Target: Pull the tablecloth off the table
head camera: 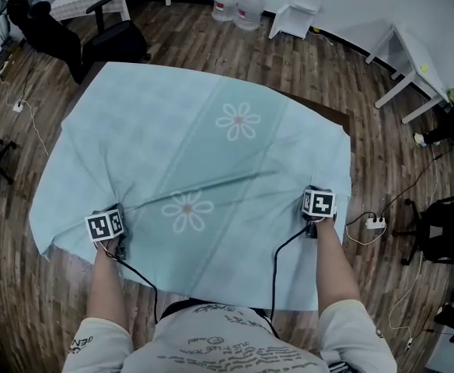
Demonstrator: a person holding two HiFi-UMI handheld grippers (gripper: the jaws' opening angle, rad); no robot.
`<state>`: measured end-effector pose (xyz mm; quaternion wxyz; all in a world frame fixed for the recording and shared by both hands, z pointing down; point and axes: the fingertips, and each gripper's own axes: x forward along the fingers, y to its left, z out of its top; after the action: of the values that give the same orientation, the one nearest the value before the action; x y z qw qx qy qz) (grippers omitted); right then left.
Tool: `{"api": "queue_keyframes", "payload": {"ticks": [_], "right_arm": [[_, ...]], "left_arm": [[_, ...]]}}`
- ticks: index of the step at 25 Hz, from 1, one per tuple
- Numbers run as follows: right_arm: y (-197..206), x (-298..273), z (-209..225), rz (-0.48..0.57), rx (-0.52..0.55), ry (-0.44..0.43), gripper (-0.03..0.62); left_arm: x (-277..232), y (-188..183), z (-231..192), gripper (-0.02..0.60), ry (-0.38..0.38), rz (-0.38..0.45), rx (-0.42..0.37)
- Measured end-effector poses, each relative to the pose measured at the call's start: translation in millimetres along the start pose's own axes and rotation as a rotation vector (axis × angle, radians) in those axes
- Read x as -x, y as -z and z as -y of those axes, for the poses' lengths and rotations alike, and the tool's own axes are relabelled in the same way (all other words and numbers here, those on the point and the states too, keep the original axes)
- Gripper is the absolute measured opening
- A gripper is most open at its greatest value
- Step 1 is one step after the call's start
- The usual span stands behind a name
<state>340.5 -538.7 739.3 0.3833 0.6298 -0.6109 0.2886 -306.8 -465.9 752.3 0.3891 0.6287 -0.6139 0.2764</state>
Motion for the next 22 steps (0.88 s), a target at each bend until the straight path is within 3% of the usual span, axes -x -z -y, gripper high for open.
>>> {"api": "queue_keyframes", "payload": {"ticks": [8,12,22], "right_arm": [[-11,31,1,0.073,0.040,0.015,0.014],[-17,56,-4,0.127,0.037,0.006,0.014],[-15,133,-39,0.261,0.077,-0.031,0.014]], "left_arm": [[23,-9,9,0.009,0.011,0.070,-0.005],[41,-15,20,0.009,0.022,0.093,-0.060],[95,-20,69,0.009,0.145,0.188,-0.153]]}}
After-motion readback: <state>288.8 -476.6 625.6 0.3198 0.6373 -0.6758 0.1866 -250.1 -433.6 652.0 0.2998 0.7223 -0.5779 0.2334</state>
